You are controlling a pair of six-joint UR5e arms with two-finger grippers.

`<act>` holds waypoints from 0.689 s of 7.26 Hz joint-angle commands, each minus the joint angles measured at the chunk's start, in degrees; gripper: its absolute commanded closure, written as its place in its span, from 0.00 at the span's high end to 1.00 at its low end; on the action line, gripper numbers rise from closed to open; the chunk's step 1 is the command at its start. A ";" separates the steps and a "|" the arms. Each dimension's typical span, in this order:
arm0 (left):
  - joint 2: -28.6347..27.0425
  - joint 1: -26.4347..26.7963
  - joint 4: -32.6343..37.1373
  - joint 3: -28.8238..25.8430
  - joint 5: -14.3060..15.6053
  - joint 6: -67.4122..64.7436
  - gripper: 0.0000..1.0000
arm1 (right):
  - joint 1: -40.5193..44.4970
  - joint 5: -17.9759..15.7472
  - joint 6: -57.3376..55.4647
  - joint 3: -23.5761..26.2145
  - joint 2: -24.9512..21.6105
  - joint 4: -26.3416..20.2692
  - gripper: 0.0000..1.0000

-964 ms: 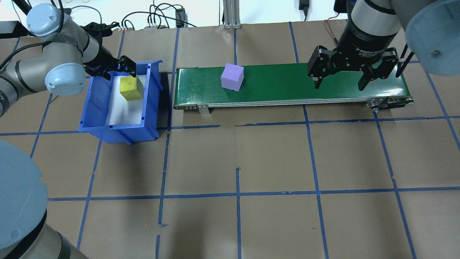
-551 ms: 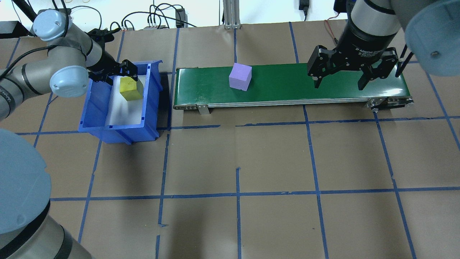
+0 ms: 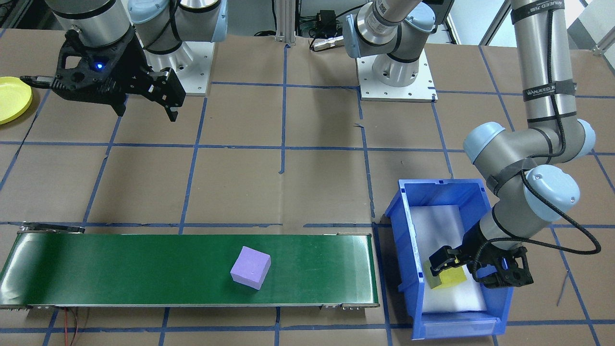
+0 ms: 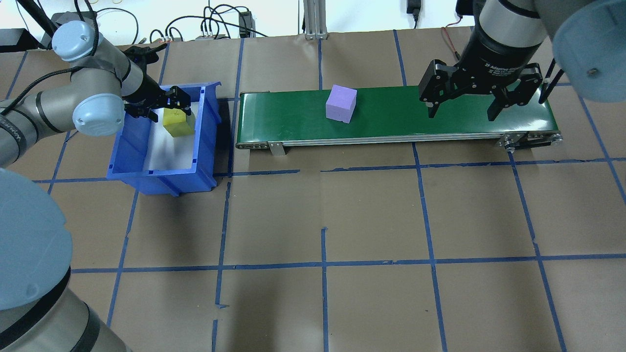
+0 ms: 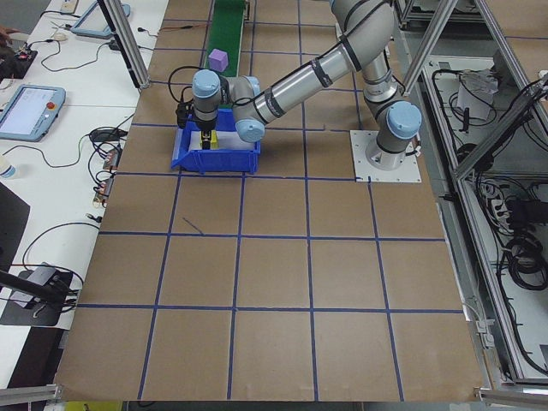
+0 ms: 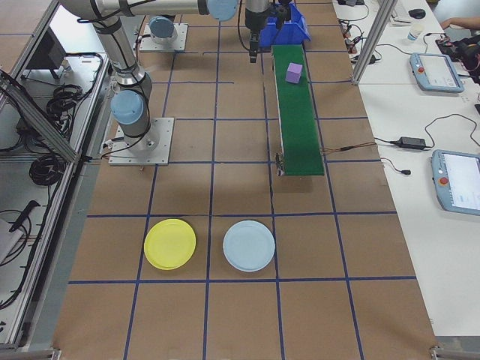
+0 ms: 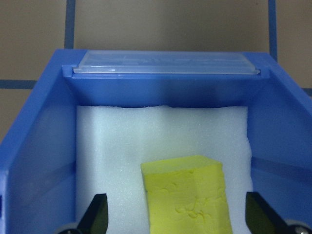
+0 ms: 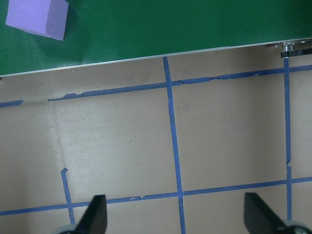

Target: Move block left to right into plate

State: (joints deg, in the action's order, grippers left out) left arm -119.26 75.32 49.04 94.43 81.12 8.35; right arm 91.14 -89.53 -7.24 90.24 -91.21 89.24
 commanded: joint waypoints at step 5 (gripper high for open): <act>3.84 0.09 -2.54 -0.81 -0.26 2.36 0.31 | -0.17 -0.21 -0.41 7.48 9.64 19.82 1.00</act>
State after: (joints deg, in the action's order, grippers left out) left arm -117.80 75.37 47.19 94.33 80.99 9.76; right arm 91.20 -89.73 -7.30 96.05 -83.34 106.28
